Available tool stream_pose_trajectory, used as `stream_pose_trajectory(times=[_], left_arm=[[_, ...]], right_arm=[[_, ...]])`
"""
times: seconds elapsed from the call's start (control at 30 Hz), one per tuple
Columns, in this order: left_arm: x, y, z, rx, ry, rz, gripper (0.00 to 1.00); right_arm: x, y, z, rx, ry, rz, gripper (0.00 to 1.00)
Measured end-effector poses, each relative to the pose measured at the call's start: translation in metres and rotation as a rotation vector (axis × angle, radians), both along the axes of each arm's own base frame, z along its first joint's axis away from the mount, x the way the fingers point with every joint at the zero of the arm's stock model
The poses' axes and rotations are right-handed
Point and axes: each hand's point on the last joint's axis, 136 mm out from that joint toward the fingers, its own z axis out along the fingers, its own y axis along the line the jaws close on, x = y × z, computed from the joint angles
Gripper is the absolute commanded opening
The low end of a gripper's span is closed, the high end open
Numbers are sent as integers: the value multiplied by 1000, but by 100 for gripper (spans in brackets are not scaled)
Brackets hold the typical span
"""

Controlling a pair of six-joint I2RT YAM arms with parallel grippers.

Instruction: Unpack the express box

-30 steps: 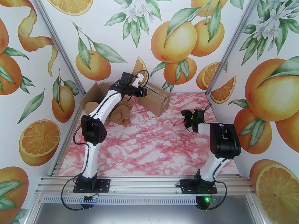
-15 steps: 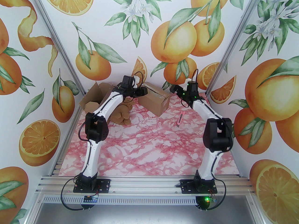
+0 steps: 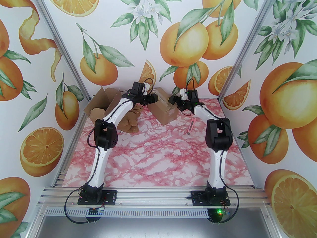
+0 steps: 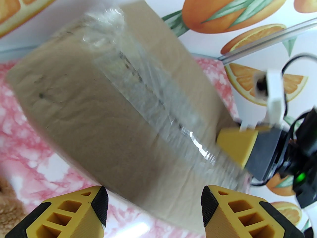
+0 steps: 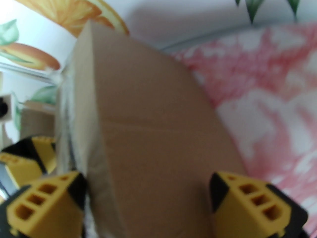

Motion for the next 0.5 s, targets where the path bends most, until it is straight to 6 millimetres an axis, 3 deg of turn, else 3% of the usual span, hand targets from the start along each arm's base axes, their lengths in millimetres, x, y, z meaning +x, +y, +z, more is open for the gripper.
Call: stream_pose_trajectory(times=[0.17, 0.23, 0.3, 0.4, 0.5], left_arm=[[-3, 6, 6, 54, -15, -4, 71], [-8, 14, 8, 119, -14, 0, 74], [-10, 18, 17, 176, -41, 7, 76], [-17, 20, 26, 255, -68, 20, 79], [-27, 16, 29, 327, -82, 24, 79]], right_arm=[[-20, 9, 12, 89, -7, -12, 83], [-51, 21, 9, 93, 38, -2, 83], [-69, 44, 16, 78, 44, 33, 83], [-82, 71, 28, 37, 19, 81, 81], [-83, 80, 32, -18, 6, 87, 73]])
